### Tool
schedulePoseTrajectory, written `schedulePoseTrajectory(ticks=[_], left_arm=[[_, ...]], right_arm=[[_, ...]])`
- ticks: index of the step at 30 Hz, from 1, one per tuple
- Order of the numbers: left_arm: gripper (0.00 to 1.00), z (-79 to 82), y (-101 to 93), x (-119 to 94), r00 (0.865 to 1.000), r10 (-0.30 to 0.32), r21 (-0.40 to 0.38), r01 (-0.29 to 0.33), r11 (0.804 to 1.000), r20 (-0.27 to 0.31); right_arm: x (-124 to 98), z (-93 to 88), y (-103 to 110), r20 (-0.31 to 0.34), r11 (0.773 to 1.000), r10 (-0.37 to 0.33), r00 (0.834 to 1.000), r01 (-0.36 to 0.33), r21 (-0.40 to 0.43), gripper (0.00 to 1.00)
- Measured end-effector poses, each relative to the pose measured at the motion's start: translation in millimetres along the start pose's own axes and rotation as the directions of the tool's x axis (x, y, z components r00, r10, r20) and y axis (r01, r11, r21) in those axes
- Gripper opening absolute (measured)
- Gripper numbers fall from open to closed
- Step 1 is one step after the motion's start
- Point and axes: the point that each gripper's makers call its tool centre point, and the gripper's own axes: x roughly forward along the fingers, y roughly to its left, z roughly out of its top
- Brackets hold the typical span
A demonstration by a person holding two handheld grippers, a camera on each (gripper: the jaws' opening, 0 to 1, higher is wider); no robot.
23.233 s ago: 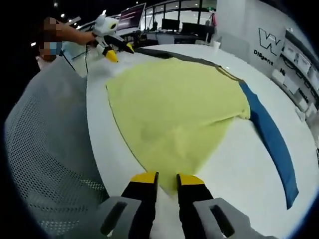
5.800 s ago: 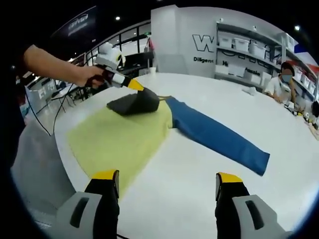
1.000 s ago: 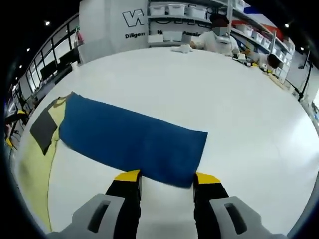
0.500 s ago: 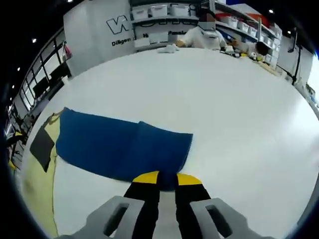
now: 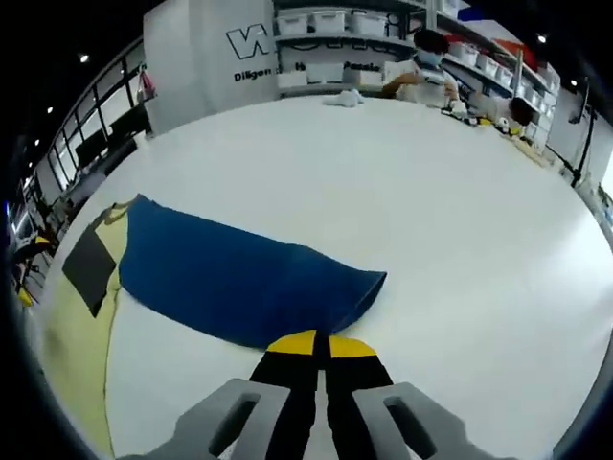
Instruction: Fold the garment on the visible template until the final outline fits inside the template.
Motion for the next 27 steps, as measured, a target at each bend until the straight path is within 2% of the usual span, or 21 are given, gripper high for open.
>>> schedulePoseTrajectory(ticks=[6,10,16,27], left_arm=[[0.89,-4.9,0.3,-4,1.0,0.011,-0.013,-0.011,1.0,0.0],[0.89,-7.9,0.1,-8,1.0,0.019,-0.015,-0.019,1.0,-0.001],[0.88,-14.7,1.6,-17,0.999,0.035,-0.015,-0.035,0.999,-0.004],[0.91,-21.7,4.9,-28,0.998,0.066,-0.046,-0.066,0.997,0.004]], right_arm=[[-8,17.9,6,0.043,1.0,0.014,0.999,-0.014,-0.008,0.0],[-15,32.0,17,0.068,0.998,0.037,0.997,-0.034,-0.048,0.0],[-25,52.9,36,0.114,0.995,0.082,0.99,-0.075,-0.064,0.0],[-36,70.8,70,0.128,0.984,0.144,0.981,-0.129,-0.125,0.0]])
